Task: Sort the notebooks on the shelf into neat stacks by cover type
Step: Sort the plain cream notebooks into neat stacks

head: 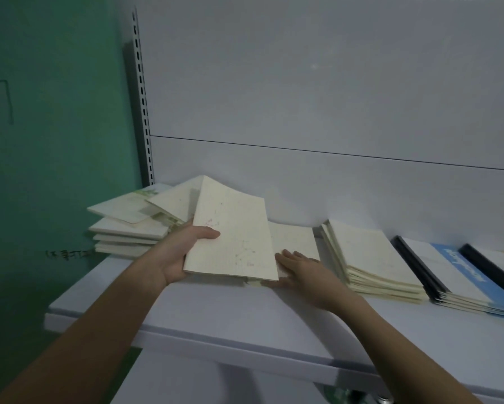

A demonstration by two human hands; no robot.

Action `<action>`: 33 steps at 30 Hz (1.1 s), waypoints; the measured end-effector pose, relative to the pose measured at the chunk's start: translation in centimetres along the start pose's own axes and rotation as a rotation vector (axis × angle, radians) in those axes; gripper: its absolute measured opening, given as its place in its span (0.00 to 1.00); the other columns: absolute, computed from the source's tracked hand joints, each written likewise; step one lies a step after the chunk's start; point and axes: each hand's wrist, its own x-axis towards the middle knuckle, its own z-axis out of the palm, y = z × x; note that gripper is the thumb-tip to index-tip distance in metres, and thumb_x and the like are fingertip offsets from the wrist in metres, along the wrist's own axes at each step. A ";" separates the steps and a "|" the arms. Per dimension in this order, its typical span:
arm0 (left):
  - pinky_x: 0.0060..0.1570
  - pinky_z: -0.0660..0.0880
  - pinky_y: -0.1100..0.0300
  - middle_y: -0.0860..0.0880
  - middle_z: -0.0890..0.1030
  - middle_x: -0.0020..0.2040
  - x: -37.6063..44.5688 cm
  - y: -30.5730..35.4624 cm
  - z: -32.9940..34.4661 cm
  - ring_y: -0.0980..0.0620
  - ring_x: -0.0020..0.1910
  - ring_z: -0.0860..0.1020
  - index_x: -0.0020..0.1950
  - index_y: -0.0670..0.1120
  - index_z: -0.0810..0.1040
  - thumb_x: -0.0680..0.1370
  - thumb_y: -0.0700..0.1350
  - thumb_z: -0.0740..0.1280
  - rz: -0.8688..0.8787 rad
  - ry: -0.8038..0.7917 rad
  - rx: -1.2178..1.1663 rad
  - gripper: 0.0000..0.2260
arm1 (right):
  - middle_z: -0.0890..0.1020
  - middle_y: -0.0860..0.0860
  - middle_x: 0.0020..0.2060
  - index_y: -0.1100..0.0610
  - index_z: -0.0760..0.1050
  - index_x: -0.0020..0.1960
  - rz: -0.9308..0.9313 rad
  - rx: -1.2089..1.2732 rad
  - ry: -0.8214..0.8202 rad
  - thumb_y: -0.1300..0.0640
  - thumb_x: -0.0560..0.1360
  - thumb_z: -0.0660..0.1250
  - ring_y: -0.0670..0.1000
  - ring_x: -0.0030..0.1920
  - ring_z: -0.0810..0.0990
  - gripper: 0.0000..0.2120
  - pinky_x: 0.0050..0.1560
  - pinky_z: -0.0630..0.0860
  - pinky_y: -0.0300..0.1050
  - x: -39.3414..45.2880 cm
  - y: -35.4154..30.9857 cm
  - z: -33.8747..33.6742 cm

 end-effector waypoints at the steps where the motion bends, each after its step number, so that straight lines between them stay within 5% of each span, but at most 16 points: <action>1: 0.38 0.81 0.53 0.43 0.84 0.54 0.1 0.1 0.1 0.43 0.51 0.82 0.62 0.47 0.75 0.79 0.35 0.62 -0.004 -0.003 0.001 0.14 | 0.73 0.52 0.68 0.52 0.64 0.74 0.020 0.080 0.003 0.45 0.82 0.57 0.56 0.66 0.71 0.23 0.62 0.70 0.50 -0.4 0.2 -0.5; 4: 0.37 0.81 0.54 0.42 0.84 0.54 0.2 0.5 0.5 0.43 0.51 0.82 0.62 0.45 0.76 0.78 0.35 0.63 -0.012 -0.024 -0.014 0.13 | 0.81 0.51 0.58 0.49 0.73 0.65 0.139 0.352 0.222 0.53 0.83 0.56 0.54 0.57 0.78 0.13 0.50 0.72 0.43 -1.0 0.5 -2.4; 7: 0.40 0.81 0.52 0.42 0.84 0.54 0.3 1.1 1.1 0.43 0.51 0.82 0.60 0.45 0.76 0.78 0.35 0.63 -0.003 -0.030 -0.033 0.12 | 0.79 0.50 0.43 0.49 0.74 0.50 0.289 0.675 0.454 0.52 0.83 0.55 0.53 0.45 0.77 0.09 0.42 0.72 0.47 -1.0 0.0 -4.6; 12: 0.40 0.80 0.53 0.43 0.83 0.55 0.6 1.2 2.7 0.43 0.51 0.82 0.62 0.47 0.75 0.80 0.36 0.62 -0.021 -0.051 -0.019 0.13 | 0.79 0.43 0.43 0.53 0.76 0.58 0.317 0.848 0.720 0.54 0.83 0.55 0.47 0.43 0.77 0.12 0.44 0.71 0.42 -1.5 -2.6 -6.9; 15: 0.46 0.80 0.50 0.42 0.84 0.54 0.8 0.8 4.2 0.43 0.52 0.83 0.64 0.47 0.75 0.81 0.45 0.64 -0.032 -0.064 -0.009 0.12 | 0.81 0.44 0.45 0.46 0.73 0.68 0.173 0.596 0.697 0.55 0.82 0.57 0.39 0.43 0.77 0.16 0.44 0.72 0.34 -2.2 -5.2 -7.1; 18: 0.56 0.78 0.47 0.41 0.83 0.57 0.9 0.7 5.5 0.42 0.55 0.82 0.65 0.46 0.78 0.79 0.58 0.64 -0.030 -0.126 -0.031 0.21 | 0.78 0.41 0.54 0.42 0.67 0.73 -0.014 0.429 0.595 0.53 0.82 0.57 0.35 0.48 0.75 0.20 0.46 0.67 0.23 -2.8 -7.6 -6.2; 21: 0.49 0.79 0.51 0.43 0.84 0.55 0.9 1.0 5.6 0.45 0.50 0.83 0.59 0.46 0.82 0.76 0.64 0.63 -0.045 -0.150 -0.118 0.25 | 0.70 0.42 0.71 0.42 0.61 0.75 -0.080 0.405 0.503 0.46 0.82 0.54 0.43 0.68 0.69 0.22 0.63 0.69 0.36 -2.7 -8.6 -6.0; 23: 0.52 0.78 0.50 0.43 0.84 0.55 0.7 1.4 5.2 0.45 0.53 0.82 0.59 0.45 0.82 0.74 0.66 0.64 -0.047 -0.144 -0.147 0.28 | 0.65 0.42 0.74 0.41 0.59 0.76 -0.126 0.330 0.432 0.42 0.81 0.53 0.43 0.74 0.62 0.23 0.71 0.62 0.39 -2.4 -8.6 -6.3; 25: 0.53 0.80 0.49 0.42 0.84 0.56 0.3 1.8 5.0 0.44 0.54 0.82 0.62 0.44 0.79 0.76 0.60 0.66 -0.037 -0.119 -0.137 0.23 | 0.61 0.40 0.75 0.40 0.58 0.76 -0.161 0.311 0.307 0.39 0.80 0.50 0.40 0.75 0.56 0.24 0.73 0.53 0.34 -2.2 -8.3 -6.5; 27: 0.41 0.82 0.53 0.42 0.84 0.54 0.0 2.1 4.6 0.45 0.50 0.84 0.65 0.43 0.77 0.78 0.47 0.67 -0.001 -0.052 -0.131 0.17 | 0.64 0.38 0.74 0.41 0.63 0.74 -0.123 0.518 0.271 0.39 0.80 0.49 0.37 0.74 0.58 0.24 0.72 0.54 0.34 -1.9 -7.7 -6.6; 30: 0.35 0.81 0.57 0.43 0.84 0.53 -0.5 2.4 3.7 0.47 0.48 0.84 0.65 0.43 0.75 0.79 0.41 0.65 0.038 0.025 -0.171 0.14 | 0.76 0.42 0.65 0.48 0.74 0.68 0.123 0.789 0.541 0.46 0.84 0.50 0.40 0.65 0.72 0.20 0.63 0.67 0.34 -0.8 -5.9 -5.9; 33: 0.35 0.81 0.56 0.43 0.84 0.55 -0.9 2.7 2.9 0.46 0.50 0.83 0.64 0.44 0.75 0.80 0.41 0.65 0.059 0.044 -0.200 0.13 | 0.77 0.48 0.63 0.54 0.73 0.67 0.314 0.577 0.486 0.52 0.84 0.52 0.45 0.61 0.73 0.18 0.56 0.66 0.37 0.4 -3.1 -3.6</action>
